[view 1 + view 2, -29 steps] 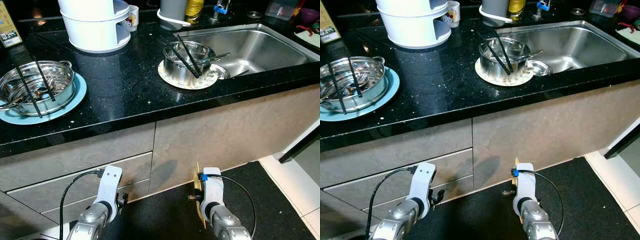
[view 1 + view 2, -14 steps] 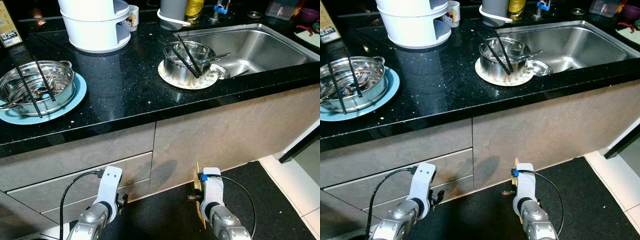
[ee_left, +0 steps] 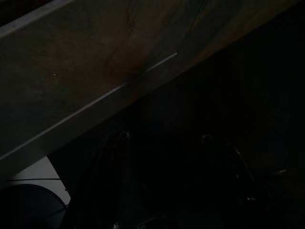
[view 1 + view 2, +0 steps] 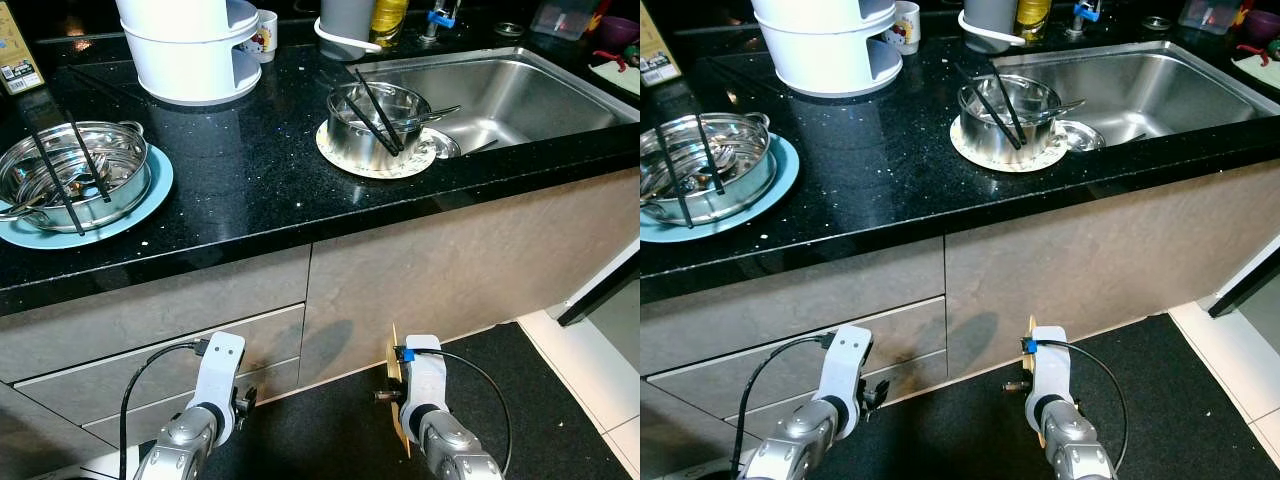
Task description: Kitchen organization
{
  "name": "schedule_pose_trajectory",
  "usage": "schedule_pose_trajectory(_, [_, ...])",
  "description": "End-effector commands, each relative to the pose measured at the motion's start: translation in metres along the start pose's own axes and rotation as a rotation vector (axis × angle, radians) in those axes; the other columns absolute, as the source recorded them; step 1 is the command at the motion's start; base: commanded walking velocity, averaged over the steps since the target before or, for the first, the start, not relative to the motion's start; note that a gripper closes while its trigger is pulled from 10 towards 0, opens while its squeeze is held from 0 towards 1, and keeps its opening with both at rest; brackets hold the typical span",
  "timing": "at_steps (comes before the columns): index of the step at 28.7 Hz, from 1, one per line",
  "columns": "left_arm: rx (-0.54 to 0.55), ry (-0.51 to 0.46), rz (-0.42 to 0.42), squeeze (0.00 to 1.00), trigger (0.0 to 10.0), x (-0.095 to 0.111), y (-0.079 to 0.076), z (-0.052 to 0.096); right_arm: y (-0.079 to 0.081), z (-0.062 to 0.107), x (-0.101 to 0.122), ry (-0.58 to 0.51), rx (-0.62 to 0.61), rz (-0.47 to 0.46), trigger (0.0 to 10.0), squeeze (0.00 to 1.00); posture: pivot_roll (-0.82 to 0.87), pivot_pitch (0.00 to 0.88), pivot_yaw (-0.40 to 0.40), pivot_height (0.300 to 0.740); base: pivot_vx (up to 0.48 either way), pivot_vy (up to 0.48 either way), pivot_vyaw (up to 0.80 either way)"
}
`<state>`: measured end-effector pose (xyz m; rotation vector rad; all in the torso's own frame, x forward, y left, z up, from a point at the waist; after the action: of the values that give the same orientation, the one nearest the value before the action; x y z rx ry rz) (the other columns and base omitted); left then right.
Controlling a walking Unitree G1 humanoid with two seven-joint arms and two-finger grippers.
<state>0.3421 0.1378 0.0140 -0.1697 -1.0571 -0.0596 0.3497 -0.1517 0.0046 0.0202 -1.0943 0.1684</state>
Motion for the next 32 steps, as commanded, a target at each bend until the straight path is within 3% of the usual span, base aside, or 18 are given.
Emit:
schedule_pose_trajectory(1, [0.002, 0.041, -0.003, 0.0, 10.0, -0.013, 0.002, 0.002, -0.001, 0.002, -0.006, 0.02, -0.007, -0.006, 10.0, 0.0, -0.09, 0.277, -0.036, 0.74, 0.0, 0.0, 0.0])
schedule_pose_trajectory(15, [0.006, 0.045, 0.002, 0.0, 10.0, -0.014, 0.002, 0.002, -0.01, 0.002, -0.001, 0.007, -0.068, 0.033, 10.0, 0.0, -0.08, 0.29, -0.039, 0.74, 0.0, 0.0, 0.0])
schedule_pose_trajectory(21, [0.002, 0.046, -0.004, 0.0, 10.0, -0.014, 0.001, 0.002, -0.008, 0.002, 0.003, -0.019, -0.057, 0.001, 10.0, 0.0, -0.09, 0.294, -0.033, 0.74, 0.0, 0.0, 0.0])
schedule_pose_trajectory(24, [0.003, 0.045, -0.003, 0.0, 10.0, -0.014, 0.001, 0.002, -0.007, 0.003, 0.008, -0.048, -0.031, -0.077, 10.0, 0.0, -0.09, 0.294, -0.034, 0.74, 0.0, 0.0, 0.0])
schedule_pose_trajectory(32, [0.004, 0.045, -0.004, 0.0, 10.0, -0.013, 0.002, 0.001, -0.006, 0.003, 0.007, -0.029, -0.023, -0.054, 10.0, 0.0, -0.09, 0.294, -0.034, 0.74, 0.0, 0.0, 0.0])
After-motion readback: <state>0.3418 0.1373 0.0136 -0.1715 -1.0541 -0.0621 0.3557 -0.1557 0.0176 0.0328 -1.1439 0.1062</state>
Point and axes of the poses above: a point about 5 cm out from each wrist's last joint towards the gripper, its own z axis pointing back from the gripper into the wrist, its own x axis along the axis of the wrist's last joint, y = z × x, the point moved 6 cm from there along -z, pointing out of the wrist towards the gripper, and after that the axes turned 9 degrees about z, right-handed, at the moved point
